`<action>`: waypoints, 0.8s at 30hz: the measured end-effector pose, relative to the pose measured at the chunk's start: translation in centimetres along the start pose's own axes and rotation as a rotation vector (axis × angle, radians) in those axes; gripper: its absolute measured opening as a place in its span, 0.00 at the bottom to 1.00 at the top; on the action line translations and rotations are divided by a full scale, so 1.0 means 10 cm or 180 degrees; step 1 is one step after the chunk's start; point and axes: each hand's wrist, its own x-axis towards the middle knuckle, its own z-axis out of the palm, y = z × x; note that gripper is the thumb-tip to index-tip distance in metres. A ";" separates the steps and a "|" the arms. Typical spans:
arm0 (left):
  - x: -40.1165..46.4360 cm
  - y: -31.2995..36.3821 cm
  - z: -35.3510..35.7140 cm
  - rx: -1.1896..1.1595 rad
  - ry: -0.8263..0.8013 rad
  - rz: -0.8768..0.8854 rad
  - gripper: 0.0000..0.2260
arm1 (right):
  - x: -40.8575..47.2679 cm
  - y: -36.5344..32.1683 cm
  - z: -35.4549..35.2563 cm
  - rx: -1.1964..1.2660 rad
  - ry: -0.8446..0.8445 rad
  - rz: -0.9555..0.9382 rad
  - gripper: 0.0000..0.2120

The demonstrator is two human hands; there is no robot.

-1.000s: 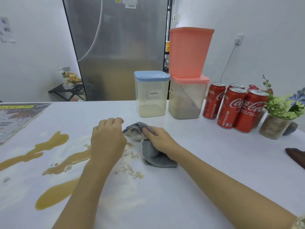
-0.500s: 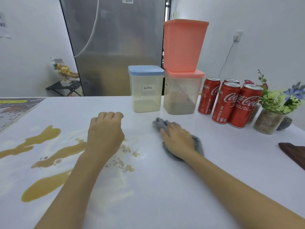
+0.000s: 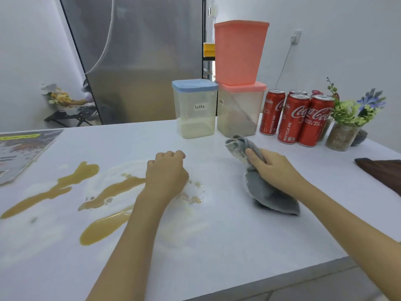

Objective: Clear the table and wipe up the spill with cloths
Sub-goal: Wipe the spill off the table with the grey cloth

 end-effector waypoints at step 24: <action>0.03 -0.86 -0.32 -0.0296 0.1470 -0.0165 0.16 | -0.63 -1.26 1.55 -0.0841 -0.0291 0.0333 0.31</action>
